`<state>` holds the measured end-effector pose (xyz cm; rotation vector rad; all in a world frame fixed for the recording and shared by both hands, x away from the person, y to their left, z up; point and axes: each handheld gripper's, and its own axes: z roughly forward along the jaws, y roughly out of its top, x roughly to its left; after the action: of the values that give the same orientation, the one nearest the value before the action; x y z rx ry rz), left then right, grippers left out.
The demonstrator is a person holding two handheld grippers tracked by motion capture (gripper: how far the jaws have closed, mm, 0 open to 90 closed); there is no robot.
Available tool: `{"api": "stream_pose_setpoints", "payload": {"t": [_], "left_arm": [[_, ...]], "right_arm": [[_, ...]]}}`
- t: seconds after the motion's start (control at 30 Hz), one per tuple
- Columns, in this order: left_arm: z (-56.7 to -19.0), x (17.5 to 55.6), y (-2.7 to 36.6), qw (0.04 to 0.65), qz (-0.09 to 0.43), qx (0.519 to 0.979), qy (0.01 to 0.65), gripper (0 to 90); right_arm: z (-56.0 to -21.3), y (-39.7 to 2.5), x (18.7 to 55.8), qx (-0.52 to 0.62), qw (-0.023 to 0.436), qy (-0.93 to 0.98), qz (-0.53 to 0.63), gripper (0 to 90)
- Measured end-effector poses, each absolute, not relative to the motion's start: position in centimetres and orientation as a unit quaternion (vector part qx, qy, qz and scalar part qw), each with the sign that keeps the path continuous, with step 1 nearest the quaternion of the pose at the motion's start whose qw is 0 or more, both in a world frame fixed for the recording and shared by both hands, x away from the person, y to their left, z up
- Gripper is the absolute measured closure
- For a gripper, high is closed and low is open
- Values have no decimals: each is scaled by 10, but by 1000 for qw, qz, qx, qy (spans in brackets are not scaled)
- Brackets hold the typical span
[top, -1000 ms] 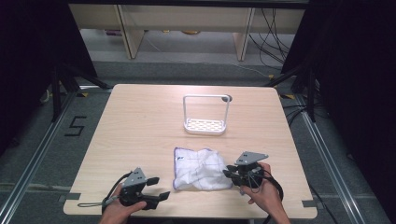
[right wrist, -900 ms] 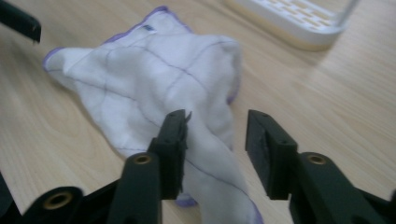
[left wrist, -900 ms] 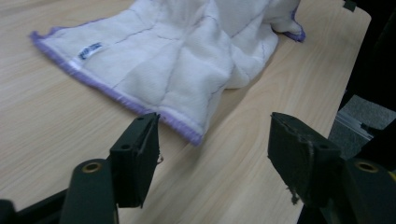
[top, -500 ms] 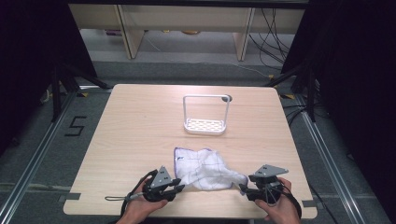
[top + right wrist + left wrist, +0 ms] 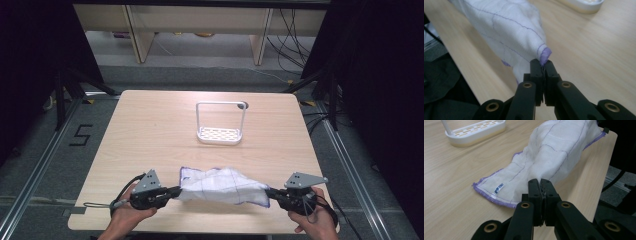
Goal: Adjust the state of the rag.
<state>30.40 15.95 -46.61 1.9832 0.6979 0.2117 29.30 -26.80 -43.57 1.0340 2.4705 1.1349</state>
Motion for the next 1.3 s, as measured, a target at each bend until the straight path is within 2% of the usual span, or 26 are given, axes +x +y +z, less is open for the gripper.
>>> {"api": "stream_pose_setpoints", "payload": {"t": [0.2, 0.23, 0.27, 0.3, 0.33, 0.37, 0.43, 0.47, 0.63, 0.7, 0.77, 0.93, 1.0, 1.03, 1.1, 1.3], "left_arm": [[-497, 304, 156, 444, 43, 845, 295, 848], [-502, 305, 156, 429, 36, 852, 299, 766], [-504, 307, 156, 434, 25, 844, 313, 725], [-504, 307, 156, 434, 25, 844, 313, 652], [-500, 308, 159, 434, 28, 842, 320, 652], [-494, 311, 161, 444, 35, 830, 336, 563], [-484, 319, 168, 461, 54, 811, 355, 477], [-480, 324, 171, 462, 59, 810, 356, 465], [-480, 365, 170, 431, 125, 809, 381, 436], [-488, 377, 163, 411, 123, 822, 375, 397], [-497, 384, 154, 400, 122, 827, 376, 382], [-507, 390, 138, 368, 139, 846, 359, 335], [-509, 392, 133, 357, 152, 851, 354, 354], [-511, 392, 130, 352, 151, 856, 346, 390], [-512, 391, 126, 343, 161, 866, 327, 408], [-513, 386, 123, 361, 146, 867, 310, 634]], "right_arm": [[-466, -258, 294, 353, 75, 879, 312, 848], [-474, -258, 296, 364, 76, 879, 299, 758], [-474, -258, 296, 370, 75, 880, 289, 707], [-474, -258, 296, 370, 75, 880, 289, 707], [-473, -260, 297, 372, 82, 878, 289, 629], [-469, -262, 299, 377, 91, 873, 297, 547], [-455, -267, 302, 390, 108, 859, 314, 523], [-450, -268, 307, 384, 136, 852, 329, 495], [-439, -251, 346, 402, 151, 833, 349, 495], [-452, -230, 373, 389, 137, 844, 343, 494], [-462, -215, 383, 375, 127, 855, 337, 493], [-469, -197, 389, 357, 112, 868, 326, 489], [-471, -192, 388, 359, 115, 867, 326, 476], [-474, -188, 387, 362, 121, 870, 312, 436], [-474, -186, 384, 373, 111, 868, 309, 436], [-486, -177, 370, 350, 114, 881, 297, 417]]}}
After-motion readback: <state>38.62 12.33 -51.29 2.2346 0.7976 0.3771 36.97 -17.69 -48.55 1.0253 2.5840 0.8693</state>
